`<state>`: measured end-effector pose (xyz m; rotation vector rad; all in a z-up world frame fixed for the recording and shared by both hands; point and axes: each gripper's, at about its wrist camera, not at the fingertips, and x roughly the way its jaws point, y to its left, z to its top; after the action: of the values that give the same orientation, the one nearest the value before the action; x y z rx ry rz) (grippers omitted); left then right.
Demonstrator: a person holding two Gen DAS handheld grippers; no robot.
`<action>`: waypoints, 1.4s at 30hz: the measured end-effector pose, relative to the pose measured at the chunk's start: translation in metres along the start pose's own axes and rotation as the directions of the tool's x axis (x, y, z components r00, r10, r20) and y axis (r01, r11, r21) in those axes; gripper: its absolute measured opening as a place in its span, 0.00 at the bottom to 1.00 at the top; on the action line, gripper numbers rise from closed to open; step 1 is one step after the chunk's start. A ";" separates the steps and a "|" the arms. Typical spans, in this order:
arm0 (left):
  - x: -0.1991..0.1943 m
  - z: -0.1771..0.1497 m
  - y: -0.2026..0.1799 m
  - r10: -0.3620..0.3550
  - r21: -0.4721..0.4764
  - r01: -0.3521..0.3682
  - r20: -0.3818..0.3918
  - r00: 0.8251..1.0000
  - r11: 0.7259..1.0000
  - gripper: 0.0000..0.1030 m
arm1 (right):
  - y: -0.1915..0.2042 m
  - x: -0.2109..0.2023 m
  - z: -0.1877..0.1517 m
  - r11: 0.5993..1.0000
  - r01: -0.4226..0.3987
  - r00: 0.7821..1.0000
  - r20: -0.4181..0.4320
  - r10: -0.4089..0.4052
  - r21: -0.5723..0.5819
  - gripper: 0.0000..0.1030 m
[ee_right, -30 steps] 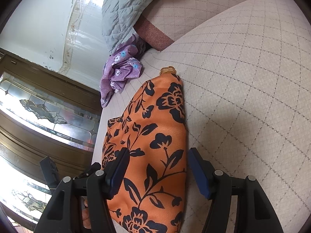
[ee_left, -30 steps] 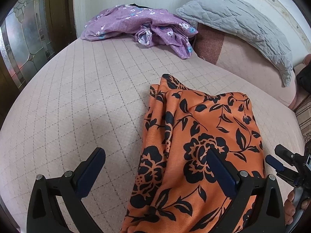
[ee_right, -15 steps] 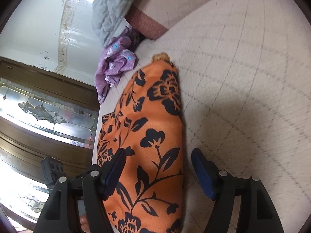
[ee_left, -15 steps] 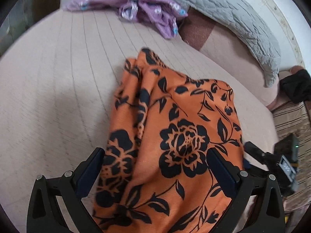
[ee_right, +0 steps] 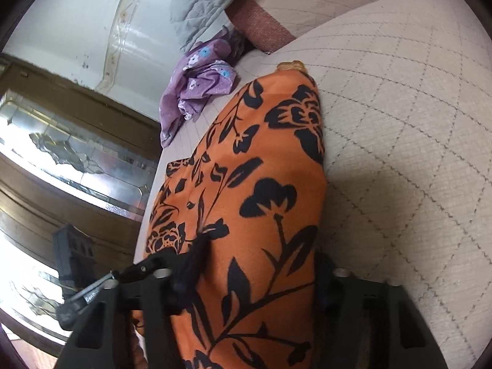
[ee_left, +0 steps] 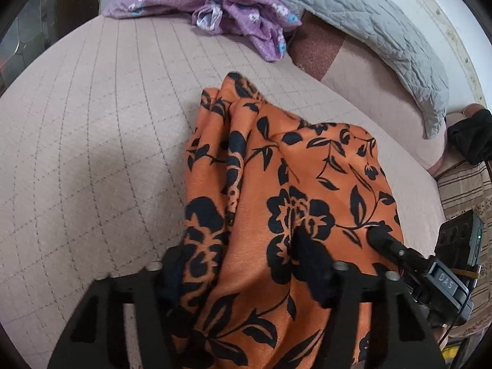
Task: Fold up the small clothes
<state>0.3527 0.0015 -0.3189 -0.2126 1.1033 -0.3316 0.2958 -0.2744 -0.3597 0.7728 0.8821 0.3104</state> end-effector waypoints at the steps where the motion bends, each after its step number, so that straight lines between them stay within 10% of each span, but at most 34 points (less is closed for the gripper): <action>1: -0.002 0.000 -0.003 0.008 0.011 -0.008 0.012 1.000 1.000 0.51 | 0.004 -0.002 0.000 1.000 0.008 1.000 0.010 -0.007 -0.018 0.44; 9: -0.026 -0.004 -0.030 0.044 0.080 -0.050 0.072 0.996 0.996 0.31 | 0.032 -0.028 -0.003 0.991 0.023 0.996 0.087 -0.012 -0.130 0.34; 26: -0.113 -0.064 -0.127 0.058 0.220 -0.123 0.280 0.958 0.968 0.27 | 0.045 -0.161 -0.020 0.973 0.037 0.968 0.251 0.021 -0.226 0.34; 42: -0.120 -0.133 -0.164 0.108 0.282 -0.189 0.279 0.954 0.941 0.24 | 0.001 -0.210 -0.072 0.991 0.025 0.976 0.217 0.005 -0.134 0.34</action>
<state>0.1580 -0.1075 -0.2230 0.1027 0.7893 -0.3236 0.1106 -0.3529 -0.2665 0.6614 0.6521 0.2687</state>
